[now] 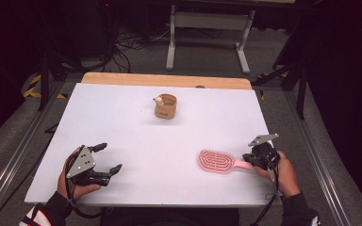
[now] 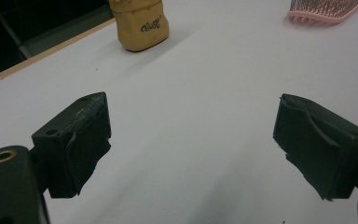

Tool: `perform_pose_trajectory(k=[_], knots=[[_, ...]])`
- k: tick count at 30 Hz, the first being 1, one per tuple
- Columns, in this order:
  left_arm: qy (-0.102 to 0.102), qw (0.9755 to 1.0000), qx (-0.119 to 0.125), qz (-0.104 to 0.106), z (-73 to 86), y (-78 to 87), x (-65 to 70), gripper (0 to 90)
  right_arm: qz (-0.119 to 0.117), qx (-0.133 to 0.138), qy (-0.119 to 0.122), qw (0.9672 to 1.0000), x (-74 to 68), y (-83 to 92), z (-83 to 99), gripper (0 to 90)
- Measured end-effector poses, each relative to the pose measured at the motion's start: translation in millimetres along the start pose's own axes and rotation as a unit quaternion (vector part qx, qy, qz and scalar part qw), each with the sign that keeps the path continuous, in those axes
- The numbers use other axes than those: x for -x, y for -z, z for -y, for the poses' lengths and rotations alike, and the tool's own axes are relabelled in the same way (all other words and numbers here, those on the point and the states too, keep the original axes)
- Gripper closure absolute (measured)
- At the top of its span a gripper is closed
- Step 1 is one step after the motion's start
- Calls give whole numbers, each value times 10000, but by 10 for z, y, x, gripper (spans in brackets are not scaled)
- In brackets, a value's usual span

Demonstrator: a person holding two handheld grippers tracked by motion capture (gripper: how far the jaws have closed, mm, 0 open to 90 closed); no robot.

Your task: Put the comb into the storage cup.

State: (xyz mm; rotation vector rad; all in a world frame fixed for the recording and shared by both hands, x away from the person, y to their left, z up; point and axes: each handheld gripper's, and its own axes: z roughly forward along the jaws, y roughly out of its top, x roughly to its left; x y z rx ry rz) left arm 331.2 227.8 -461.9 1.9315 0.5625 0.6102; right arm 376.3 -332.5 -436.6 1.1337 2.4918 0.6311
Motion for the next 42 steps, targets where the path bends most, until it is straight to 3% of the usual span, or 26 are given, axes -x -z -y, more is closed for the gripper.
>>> perform_pose_trajectory(k=[10, 11, 16, 22, 24, 28, 30, 32, 35, 38, 42], knots=[[-7, 10000, 15, -5, -3, 16, -1, 121, -26, 131, 194, 9997, -5, 15, 28, 859], [-24, 10000, 8, -9, -4, 16, -1, 121, -8, 238, 270, 9994, 3, 37, 28, 823], [-40, 10000, 0, -6, -5, 11, 3, 121, 62, 471, 214, 9986, 19, 126, 12, 785], [-36, 10000, -3, -9, -5, 10, 2, 121, 107, 624, 265, 9976, 61, 211, 11, 694], [-52, 10000, -5, -16, -6, 9, 5, 121, 107, 706, 441, 9965, 58, 262, 2, 569], [-50, 10000, 4, -8, -7, 10, 4, 121, 111, 860, 673, 9940, 34, 333, -17, 439], [-52, 10000, -3, -8, -7, 8, 6, 121, 96, 878, 680, 9938, 26, 342, -21, 402], [-47, 10000, 3, 0, -6, 7, 7, 121, 117, 862, 773, 9932, -3, 358, -44, 272], [-40, 10000, -7, 0, -5, 6, 6, 120, 144, 794, 874, 9929, -31, 361, -64, 169], [-41, 10000, -9, -3, -5, 5, 8, 120, -28, 784, 944, 9924, -57, 367, -81, 119], [-44, 10000, -24, 5, -5, -2, 7, 120, -183, 430, 1208, 9916, -117, 348, -114, 111]])
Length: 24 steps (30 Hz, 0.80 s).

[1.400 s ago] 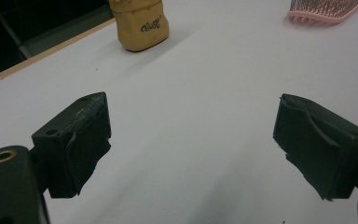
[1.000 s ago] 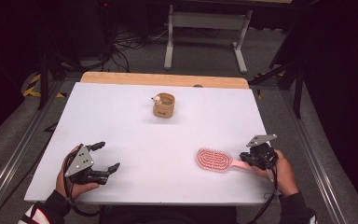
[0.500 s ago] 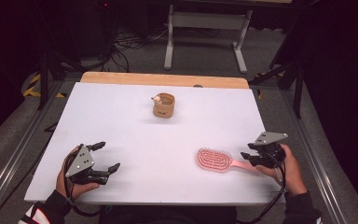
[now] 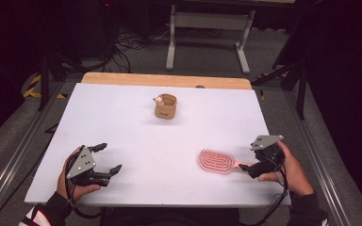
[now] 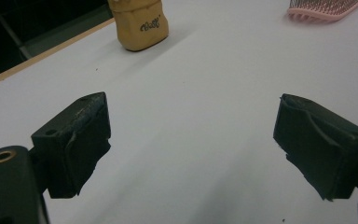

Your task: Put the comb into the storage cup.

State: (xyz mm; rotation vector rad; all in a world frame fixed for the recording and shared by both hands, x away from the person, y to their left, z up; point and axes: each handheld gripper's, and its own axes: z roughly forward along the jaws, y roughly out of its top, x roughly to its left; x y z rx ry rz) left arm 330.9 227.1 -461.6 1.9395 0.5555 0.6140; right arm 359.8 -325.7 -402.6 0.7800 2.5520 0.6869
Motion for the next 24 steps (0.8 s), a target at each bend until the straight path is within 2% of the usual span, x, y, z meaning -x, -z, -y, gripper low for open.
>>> perform_pose_trajectory(k=[2, 5, 6, 7, 9, 10, 13, 14, 17, 19, 24], knots=[[23, 10000, 3, 2, 1, -7, 0, 116, -98, -201, 130, 9997, -22, -32, -20, 117], [15, 10000, -14, 23, -1, -18, 3, 116, -97, -716, 276, 9970, -46, -142, -40, 134], [15, 10000, -14, 23, -1, -18, 3, 116, -97, -716, 276, 9970, -46, -142, -40, 134], [11, 10000, -30, 19, 1, -20, 2, 116, -295, -1010, 409, 9936, -50, -238, -51, 172], [30, 10000, -20, 29, 2, -22, 2, 116, -290, -1095, 414, 9927, -54, -262, -59, 177], [30, 10000, -24, 28, 2, -24, 2, 116, -284, -1239, 510, 9906, -50, -323, -81, 182], [22, 10000, -33, 36, 3, -27, 2, 116, -359, -1273, 524, 9898, -36, -364, -103, 235], [11, 10000, -46, 41, 3, -28, 1, 117, -461, -1333, 503, 9887, -11, -401, -124, 276], [21, 10000, -39, 62, 4, -36, 4, 118, -586, -1277, 550, 9886, -1, -407, -148, 375], [20, 10000, -42, 58, 4, -38, 4, 118, -638, -1291, 550, 9881, 1, -415, -157, 397], [20, 10000, -47, 68, 5, -41, 5, 118, -957, -1279, 686, 9848, -14, -417, -179, 602]])
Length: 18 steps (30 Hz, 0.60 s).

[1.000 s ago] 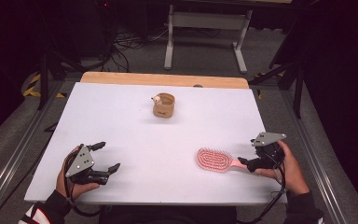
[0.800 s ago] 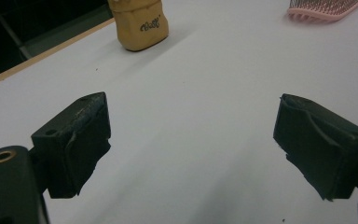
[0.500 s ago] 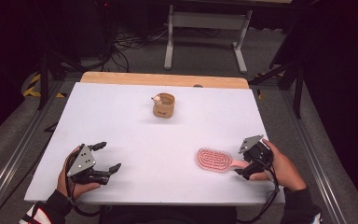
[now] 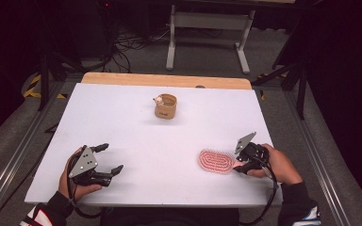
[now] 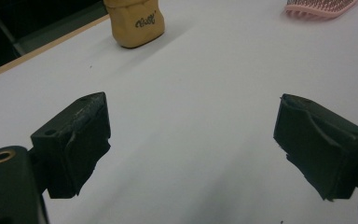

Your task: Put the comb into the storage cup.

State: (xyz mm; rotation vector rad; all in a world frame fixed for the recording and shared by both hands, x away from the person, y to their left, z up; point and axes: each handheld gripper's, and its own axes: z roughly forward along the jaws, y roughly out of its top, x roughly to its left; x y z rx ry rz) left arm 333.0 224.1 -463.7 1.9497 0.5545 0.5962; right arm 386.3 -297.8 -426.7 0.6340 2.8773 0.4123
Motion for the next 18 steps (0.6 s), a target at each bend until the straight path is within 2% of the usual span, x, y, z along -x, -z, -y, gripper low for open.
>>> perform_pose_trajectory(k=[1, 7, 9, 14, 18], knots=[[5, 10000, -6, 8, 1, 0, 0, 118, -70, 26, 79, 9999, 0, -1, 1, 637], [-3, 10000, 7, 1, -4, 4, 7, 118, -56, 164, 287, 9994, -32, 5, 24, 697], [4, 10000, 8, -6, -3, 7, 5, 118, -20, 219, 243, 9995, -52, 9, 37, 698], [5, 10000, 18, -5, -6, 9, 8, 119, 182, 539, 337, 9978, -64, 18, 78, 700], [5, 10000, 6, -14, -8, 14, 0, 119, 419, 895, 213, 9949, -54, 35, 78, 699]])
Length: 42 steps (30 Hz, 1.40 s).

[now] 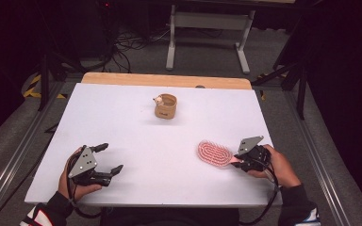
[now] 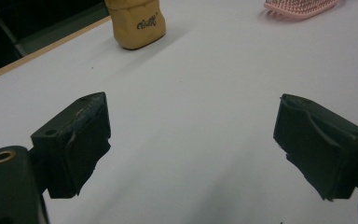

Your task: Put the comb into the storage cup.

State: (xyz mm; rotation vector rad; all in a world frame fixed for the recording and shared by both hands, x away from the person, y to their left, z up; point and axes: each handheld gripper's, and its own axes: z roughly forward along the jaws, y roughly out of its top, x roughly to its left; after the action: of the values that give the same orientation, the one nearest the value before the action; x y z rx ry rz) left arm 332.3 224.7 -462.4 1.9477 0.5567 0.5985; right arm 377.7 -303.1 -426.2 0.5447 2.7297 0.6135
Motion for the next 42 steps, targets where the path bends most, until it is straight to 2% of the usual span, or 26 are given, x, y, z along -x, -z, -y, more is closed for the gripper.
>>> perform_pose_trajectory(k=[3, 9, 12, 13, 16, 20, 23, 25, 28, 33, 36, 38, 39, 41, 42], knots=[[7, 10000, 4, -8, -1, 1, 3, 119, 137, 193, -45, 9997, 2, -14, -7, 699], [-4, 10000, 26, -25, -5, 7, 3, 119, 351, 394, -61, 9986, -31, -22, -31, 699], [16, 10000, 28, -21, -2, 2, -5, 119, 432, 685, -124, 9966, -31, 9, -40, 700], [13, 10000, 46, -26, -3, 1, -7, 118, 518, 814, -180, 9952, -36, 22, -46, 700], [40, 10000, 65, -2, -11, -4, -7, 118, 555, 1119, -275, 9918, -54, 44, -77, 700], [46, 9999, 120, -7, -43, -6, -9, 114, 819, 1580, -411, 9832, -135, 94, -188, 700], [126, 9996, 267, 19, -81, -3, -22, 106, 835, 2006, -574, 9744, -186, 119, -260, 700], [203, 9991, 356, 72, -124, -13, -30, 100, 822, 2166, -584, 9710, -218, 129, -303, 700], [224, 9986, 448, 144, -204, -49, -23, 94, 937, 2389, -576, 9648, -292, 140, -388, 700], [403, 9965, 633, 379, -344, -139, -16, 81, 1253, 2707, -604, 9526, -400, 131, -512, 700], [373, 9957, 728, 430, -450, -205, 9, 96, 1374, 2818, -588, 9477, -448, 105, -576, 700], [366, 9952, 769, 492, -532, -266, 26, 98, 1324, 2896, -619, 9459, -462, 87, -607, 700], [385, 9948, 778, 531, -566, -304, 28, 97, 1412, 2938, -635, 9432, -485, 70, -638, 700], [452, 9935, 836, 619, -629, -367, 36, 88, 1369, 2971, -626, 9429, -496, 47, -676, 700], [469, 9933, 821, 672, -660, -401, 39, 90, 1441, 3002, -598, 9410, -515, 27, -700, 700]])
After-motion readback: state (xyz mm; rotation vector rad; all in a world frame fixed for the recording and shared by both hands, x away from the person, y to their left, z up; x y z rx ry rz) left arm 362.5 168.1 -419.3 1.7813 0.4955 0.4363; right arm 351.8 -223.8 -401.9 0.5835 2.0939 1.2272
